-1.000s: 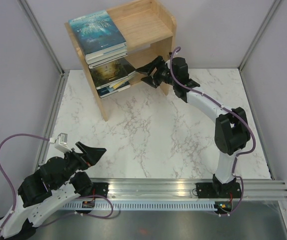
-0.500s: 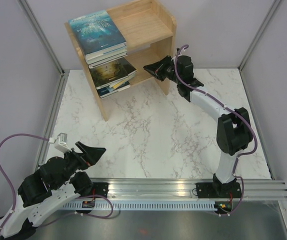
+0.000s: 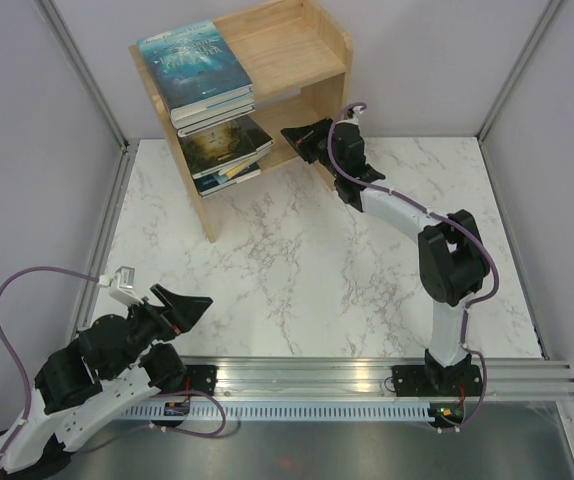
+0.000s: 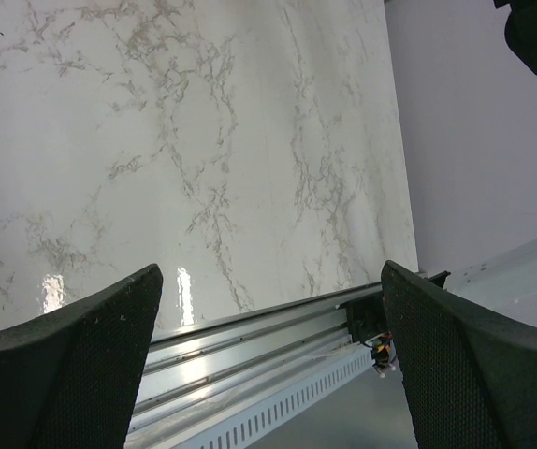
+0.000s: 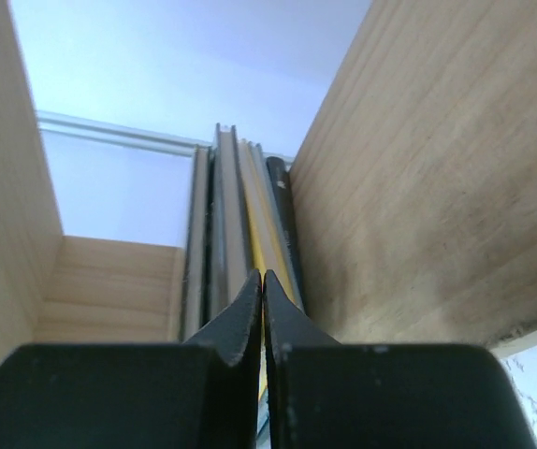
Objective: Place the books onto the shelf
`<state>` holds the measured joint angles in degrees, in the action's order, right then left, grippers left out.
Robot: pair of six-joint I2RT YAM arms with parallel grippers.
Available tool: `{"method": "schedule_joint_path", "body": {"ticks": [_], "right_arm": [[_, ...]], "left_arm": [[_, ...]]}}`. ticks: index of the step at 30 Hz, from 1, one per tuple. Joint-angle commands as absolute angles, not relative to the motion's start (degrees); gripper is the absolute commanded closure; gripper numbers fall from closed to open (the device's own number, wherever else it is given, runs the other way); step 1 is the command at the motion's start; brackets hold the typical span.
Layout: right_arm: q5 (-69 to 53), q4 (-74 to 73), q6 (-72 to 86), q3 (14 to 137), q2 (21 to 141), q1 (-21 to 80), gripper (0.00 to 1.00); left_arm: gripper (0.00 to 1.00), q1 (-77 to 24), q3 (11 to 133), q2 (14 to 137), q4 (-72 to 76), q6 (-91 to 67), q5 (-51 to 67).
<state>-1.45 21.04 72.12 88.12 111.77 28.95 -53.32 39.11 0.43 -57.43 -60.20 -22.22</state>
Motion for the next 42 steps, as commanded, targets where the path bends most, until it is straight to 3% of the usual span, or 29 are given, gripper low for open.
{"method": "schedule_joint_path", "body": {"ticks": [1, 9, 19, 42], "right_arm": [[5.3, 24.5, 72.6, 91.2, 115.3, 30.4, 0.99], [8.4, 21.9, 72.2, 100.7, 124.5, 31.7, 0.91], [6.1, 32.0, 76.0, 101.8, 129.6, 32.7, 0.88], [0.1, 41.7, 77.7, 93.7, 126.1, 41.0, 0.89]], "left_arm": [[0.01, -54.3, 40.2, -2.6, -57.7, -62.1, -23.4], [0.01, -55.9, 40.3, -2.8, -57.7, -62.0, -23.3], [0.01, -56.8, 40.3, -2.8, -58.0, -62.2, -23.7], [0.01, -57.0, 40.2, -2.9, -57.9, -62.2, -24.5]]}}
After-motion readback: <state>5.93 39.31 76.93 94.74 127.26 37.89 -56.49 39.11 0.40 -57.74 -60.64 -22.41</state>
